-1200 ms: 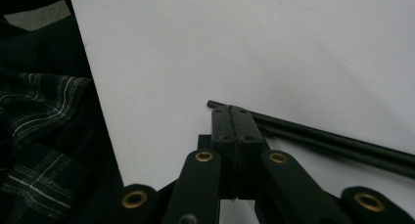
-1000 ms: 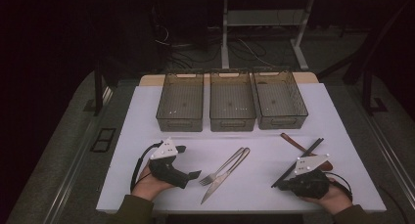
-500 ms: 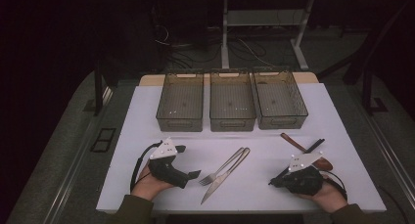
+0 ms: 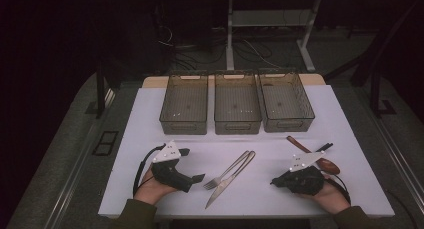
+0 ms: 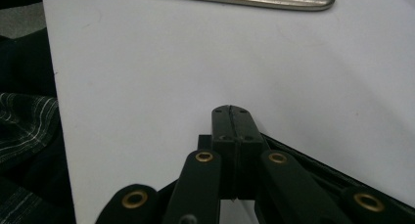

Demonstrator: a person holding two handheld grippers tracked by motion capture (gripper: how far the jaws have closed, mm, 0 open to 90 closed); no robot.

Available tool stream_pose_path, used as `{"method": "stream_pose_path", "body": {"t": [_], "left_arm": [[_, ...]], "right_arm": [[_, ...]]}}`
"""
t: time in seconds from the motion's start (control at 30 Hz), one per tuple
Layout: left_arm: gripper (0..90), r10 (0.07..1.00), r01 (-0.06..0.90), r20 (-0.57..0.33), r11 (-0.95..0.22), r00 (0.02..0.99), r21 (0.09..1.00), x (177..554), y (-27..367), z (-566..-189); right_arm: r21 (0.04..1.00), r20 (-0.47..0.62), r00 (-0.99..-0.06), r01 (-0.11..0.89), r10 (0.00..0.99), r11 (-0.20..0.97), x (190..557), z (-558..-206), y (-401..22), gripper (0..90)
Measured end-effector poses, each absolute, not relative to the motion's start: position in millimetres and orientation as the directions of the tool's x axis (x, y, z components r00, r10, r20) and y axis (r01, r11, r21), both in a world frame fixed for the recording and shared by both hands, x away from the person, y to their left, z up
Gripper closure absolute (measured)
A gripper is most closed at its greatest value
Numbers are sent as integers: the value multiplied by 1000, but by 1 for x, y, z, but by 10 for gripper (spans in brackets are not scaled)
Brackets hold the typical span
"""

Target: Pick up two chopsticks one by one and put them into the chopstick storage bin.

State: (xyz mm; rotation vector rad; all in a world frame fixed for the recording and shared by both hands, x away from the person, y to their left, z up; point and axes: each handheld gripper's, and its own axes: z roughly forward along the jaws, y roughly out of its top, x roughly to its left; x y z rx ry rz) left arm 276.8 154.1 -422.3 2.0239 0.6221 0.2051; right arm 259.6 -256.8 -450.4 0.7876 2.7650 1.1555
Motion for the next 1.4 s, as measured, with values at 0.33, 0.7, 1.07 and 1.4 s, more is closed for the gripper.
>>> {"method": "stream_pose_path", "body": {"t": [0.33, 0.7, 1.07, 1.4], "left_arm": [[0, 510, 346, -113, -390, 853, 853, 276, 154, -422], [0, 507, 341, -109, -392, 855, 854, 277, 154, -422], [0, 507, 345, -113, -392, 855, 853, 277, 154, -422], [0, 506, 345, -113, -392, 855, 853, 277, 154, -422]], "right_arm": [[680, 143, -870, 433, 472, 592, 269, -451, -249, 887], [684, 138, -864, 437, 485, 584, 282, -451, -241, 887], [689, 130, -853, 444, 505, 573, 300, -452, -234, 888], [694, 128, -839, 457, 529, 556, 316, -452, -231, 888]]}}
